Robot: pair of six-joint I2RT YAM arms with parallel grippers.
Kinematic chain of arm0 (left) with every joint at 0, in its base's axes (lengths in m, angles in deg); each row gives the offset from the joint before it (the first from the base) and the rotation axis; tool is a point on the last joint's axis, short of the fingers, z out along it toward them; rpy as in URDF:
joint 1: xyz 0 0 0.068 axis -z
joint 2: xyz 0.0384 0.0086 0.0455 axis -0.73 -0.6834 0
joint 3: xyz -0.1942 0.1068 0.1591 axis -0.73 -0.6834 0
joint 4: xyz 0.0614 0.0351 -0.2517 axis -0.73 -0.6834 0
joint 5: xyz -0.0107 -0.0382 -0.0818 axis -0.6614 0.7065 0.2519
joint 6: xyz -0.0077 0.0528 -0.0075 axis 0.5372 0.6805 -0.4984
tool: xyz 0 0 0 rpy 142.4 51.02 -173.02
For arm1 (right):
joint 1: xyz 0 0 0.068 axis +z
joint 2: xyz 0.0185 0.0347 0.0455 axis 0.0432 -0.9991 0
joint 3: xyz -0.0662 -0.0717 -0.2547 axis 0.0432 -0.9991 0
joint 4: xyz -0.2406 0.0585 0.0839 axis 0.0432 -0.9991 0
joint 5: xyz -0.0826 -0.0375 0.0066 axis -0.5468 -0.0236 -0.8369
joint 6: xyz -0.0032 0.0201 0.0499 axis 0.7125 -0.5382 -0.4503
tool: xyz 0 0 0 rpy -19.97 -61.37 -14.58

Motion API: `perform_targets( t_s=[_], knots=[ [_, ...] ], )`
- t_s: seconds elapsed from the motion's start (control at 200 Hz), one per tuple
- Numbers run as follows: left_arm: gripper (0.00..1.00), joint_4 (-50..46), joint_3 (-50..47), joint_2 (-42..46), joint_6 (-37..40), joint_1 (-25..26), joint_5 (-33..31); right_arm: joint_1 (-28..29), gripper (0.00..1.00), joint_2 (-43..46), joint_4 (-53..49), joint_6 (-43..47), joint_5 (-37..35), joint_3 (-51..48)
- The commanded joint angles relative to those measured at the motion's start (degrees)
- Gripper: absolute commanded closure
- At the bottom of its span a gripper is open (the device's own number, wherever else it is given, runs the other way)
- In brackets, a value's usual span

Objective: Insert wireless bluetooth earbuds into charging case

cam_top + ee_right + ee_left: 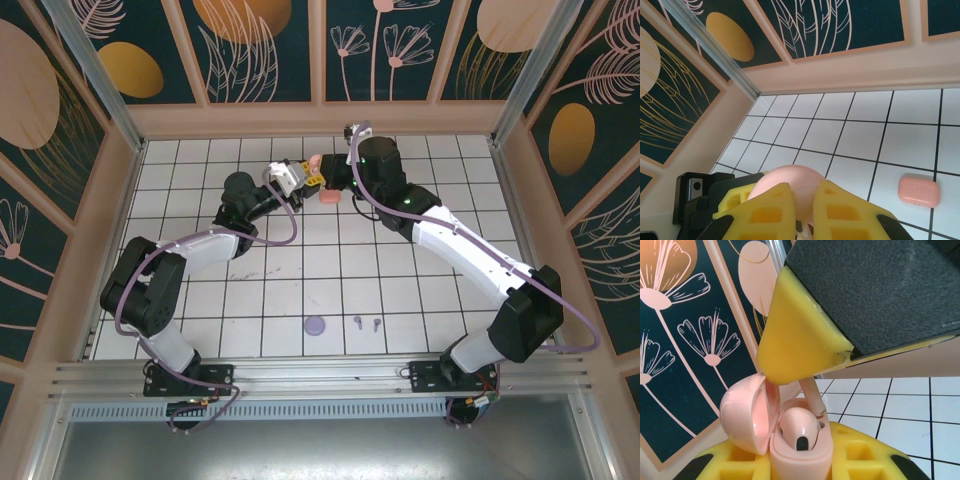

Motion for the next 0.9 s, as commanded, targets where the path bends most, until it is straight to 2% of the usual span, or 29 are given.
perform_targets(
  t_s=[0.0, 0.48, 0.721, 0.896],
  knots=[
    [1.00, 3.57, 0.45, 1.80, -0.52, 0.38, 2.11, -0.07, 0.89, -1.32, 1.02, 2.12, 0.22, -1.38],
    [1.00, 2.93, 0.97, 2.11, -0.41, 0.38, 1.87, 3.23, 0.90, -0.96, 1.86, 11.84, 0.09, -3.77],
    [1.00, 3.02, 0.84, 2.29, -0.55, 0.38, 1.67, 3.12, 0.90, -0.67, 2.79, 10.45, -0.69, -5.20],
    [1.00, 5.62, -0.05, 2.55, -2.23, 0.40, 1.91, 0.85, 0.92, 0.84, 5.55, 4.69, -1.13, -7.72]
  ],
)
